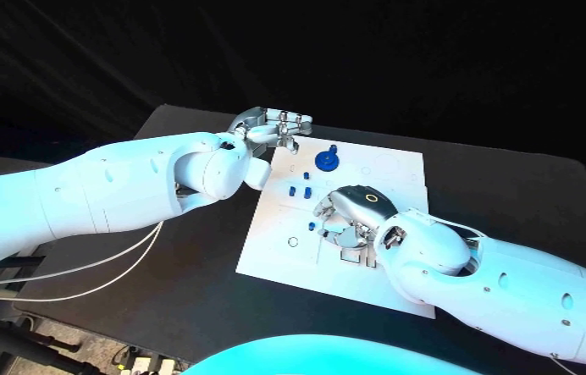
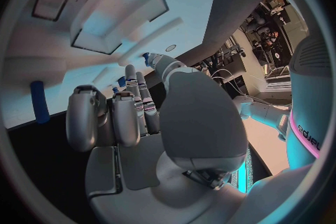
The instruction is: Assemble the parts on the task board
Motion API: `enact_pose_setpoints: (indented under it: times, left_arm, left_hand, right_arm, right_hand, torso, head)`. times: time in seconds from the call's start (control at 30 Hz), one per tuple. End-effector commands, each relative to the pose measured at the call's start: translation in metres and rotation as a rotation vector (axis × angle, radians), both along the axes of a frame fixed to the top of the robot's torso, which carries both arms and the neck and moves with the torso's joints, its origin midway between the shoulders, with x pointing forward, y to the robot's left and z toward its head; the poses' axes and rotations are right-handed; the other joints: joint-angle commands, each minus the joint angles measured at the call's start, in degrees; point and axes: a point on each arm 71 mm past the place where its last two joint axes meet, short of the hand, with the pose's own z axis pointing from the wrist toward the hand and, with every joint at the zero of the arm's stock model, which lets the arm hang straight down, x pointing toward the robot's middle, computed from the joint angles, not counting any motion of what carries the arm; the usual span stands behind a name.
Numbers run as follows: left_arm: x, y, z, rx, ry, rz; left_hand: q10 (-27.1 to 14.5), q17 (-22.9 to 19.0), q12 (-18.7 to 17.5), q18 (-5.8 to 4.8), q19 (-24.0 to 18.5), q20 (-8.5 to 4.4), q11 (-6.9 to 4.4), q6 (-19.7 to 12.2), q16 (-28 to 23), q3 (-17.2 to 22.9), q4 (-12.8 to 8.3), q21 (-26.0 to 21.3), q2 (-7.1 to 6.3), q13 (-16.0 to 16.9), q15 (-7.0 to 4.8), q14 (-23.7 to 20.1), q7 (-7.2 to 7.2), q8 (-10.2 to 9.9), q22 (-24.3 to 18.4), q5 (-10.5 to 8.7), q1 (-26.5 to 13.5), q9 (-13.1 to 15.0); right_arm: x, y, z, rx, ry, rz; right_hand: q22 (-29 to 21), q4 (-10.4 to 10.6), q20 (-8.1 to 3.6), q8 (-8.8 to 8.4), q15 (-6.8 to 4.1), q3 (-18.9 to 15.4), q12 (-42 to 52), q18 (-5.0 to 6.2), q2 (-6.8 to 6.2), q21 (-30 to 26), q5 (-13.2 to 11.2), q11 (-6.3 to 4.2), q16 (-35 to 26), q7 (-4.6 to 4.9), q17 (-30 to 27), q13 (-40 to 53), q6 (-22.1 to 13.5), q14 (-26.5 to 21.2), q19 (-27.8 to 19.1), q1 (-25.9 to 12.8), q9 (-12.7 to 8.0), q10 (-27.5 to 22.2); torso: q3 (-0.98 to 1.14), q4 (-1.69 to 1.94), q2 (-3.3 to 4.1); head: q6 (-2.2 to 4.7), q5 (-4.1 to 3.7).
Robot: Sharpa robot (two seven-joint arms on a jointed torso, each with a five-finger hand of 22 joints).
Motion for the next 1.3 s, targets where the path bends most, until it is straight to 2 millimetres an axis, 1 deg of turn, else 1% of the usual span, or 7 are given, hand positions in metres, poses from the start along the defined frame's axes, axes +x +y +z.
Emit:
enact_pose_setpoints:
  times: [0.03,0.23,0.37,0.53,0.8,1.07,1.3]
  left_arm:
    - [0.0,-0.001,0.001,-0.005,-0.004,-0.01]
    - [-0.001,0.001,0.001,-0.006,-0.004,-0.011]
    - [-0.001,0.001,0.001,-0.007,-0.005,-0.012]
    - [-0.001,0.002,0.001,-0.006,-0.005,-0.011]
    - [-0.001,0.001,0.001,-0.005,-0.006,-0.021]
    - [-0.002,0.001,0.001,0.001,-0.008,-0.024]
    - [-0.001,0.001,0.001,0.002,-0.008,-0.025]
  left_hand:
    - [-0.32,-0.05,0.28,0.72,-0.17,0.3,-0.03,-0.27,-0.12,-0.2,0.07,-0.22,0.22,0.05,0.02,-0.42,0.0,-0.24,-0.1,-0.16,-0.21,-0.05]
    - [-0.35,-0.06,0.32,0.72,-0.19,0.31,-0.03,-0.28,-0.11,-0.23,0.1,-0.28,0.23,0.07,0.03,-0.42,-0.01,-0.23,-0.14,-0.16,-0.25,-0.06]
    - [-0.36,-0.07,0.35,0.71,-0.12,0.31,-0.04,-0.27,-0.11,-0.24,0.08,-0.2,0.23,0.07,0.03,-0.42,-0.02,-0.22,-0.07,-0.16,-0.22,-0.06]
    - [-0.38,-0.08,0.43,0.72,-0.14,0.32,-0.07,-0.26,-0.1,-0.25,0.01,-0.26,0.24,0.1,0.02,-0.43,-0.06,-0.19,-0.11,-0.14,-0.12,-0.05]
    - [-0.39,-0.1,0.49,0.74,-0.15,0.32,-0.09,-0.25,-0.09,-0.25,-0.04,-0.31,0.26,0.12,0.0,-0.43,-0.07,-0.16,-0.15,-0.13,-0.05,-0.05]
    - [-0.39,-0.1,0.49,0.74,-0.15,0.32,-0.09,-0.25,-0.09,-0.25,-0.04,-0.31,0.26,0.12,0.0,-0.43,-0.07,-0.16,-0.15,-0.13,-0.05,-0.05]
    - [-0.39,-0.1,0.49,0.74,-0.15,0.32,-0.09,-0.25,-0.09,-0.25,-0.04,-0.31,0.26,0.12,0.0,-0.43,-0.07,-0.16,-0.15,-0.13,-0.05,-0.05]
  right_arm:
    - [0.003,-0.015,0.014,0.006,-0.026,-0.042]
    - [0.02,-0.055,0.034,-0.035,-0.04,-0.121]
    - [0.03,-0.08,0.044,-0.08,-0.044,-0.158]
    - [0.037,-0.097,0.046,-0.129,-0.042,-0.179]
    - [0.042,-0.1,0.039,-0.169,-0.019,-0.186]
    - [0.044,-0.094,0.032,-0.166,-0.01,-0.175]
    - [0.044,-0.086,0.029,-0.163,-0.003,-0.164]
  right_hand:
    - [8.99,0.0,0.18,0.2,0.26,-0.59,0.47,0.32,0.33,-0.27,-0.04,-0.39,-0.1,-0.79,-0.01,-0.03,0.35,2.52,-0.24,-0.53,-0.03,-0.21]
    - [8.91,-0.16,0.06,0.21,0.14,-1.39,0.61,0.37,0.22,-0.54,0.13,-0.48,-0.15,-0.96,-0.16,-0.14,0.57,2.5,-0.32,-0.65,-0.04,-0.69]
    - [8.59,-0.47,0.14,-0.12,0.35,-3.97,0.57,0.51,0.34,-1.44,0.21,-0.22,-0.62,-0.75,-0.97,-0.67,-1.13,2.31,-0.57,-0.61,-0.58,-2.63]
    - [8.11,-0.37,0.2,-0.04,0.37,-8.19,1.08,0.74,1.0,-2.75,-0.86,-0.15,-1.3,-1.1,-2.08,-1.15,-1.8,2.07,-0.94,-0.13,-0.91,-4.12]
    - [8.78,-0.13,0.11,0.12,0.22,-10.4,2.39,0.37,2.39,-1.16,-1.0,-0.36,-1.27,-1.69,-2.21,-1.19,-1.32,2.15,-0.04,1.06,-0.98,-3.81]
    - [9.05,-0.01,-0.05,0.22,0.0,-10.6,3.2,0.24,3.13,-0.55,-1.13,-0.63,-1.38,-1.78,-2.51,-1.13,-0.73,2.16,0.33,1.53,-0.95,-2.99]
    - [10.75,0.27,-0.62,0.56,-0.64,-8.99,4.64,-0.62,4.78,3.59,-2.7,-1.35,-0.94,-1.71,-2.25,-0.85,1.02,2.45,2.2,2.62,-0.8,0.55]
  torso:
    - [-0.06,-0.13,-0.03]
    - [-0.08,-0.27,-0.06]
    - [-0.06,-0.27,-0.09]
    - [0.08,-0.35,-0.03]
    - [-0.01,-0.2,0.03]
    - [-0.07,-0.1,0.05]
    - [-0.05,-0.12,0.03]
  head:
    - [0.24,-0.42]
    - [0.91,-2.04]
    - [1.31,-3.46]
    - [1.84,-4.14]
    - [2.31,-4.93]
    - [2.27,-5.05]
    - [2.12,-4.99]
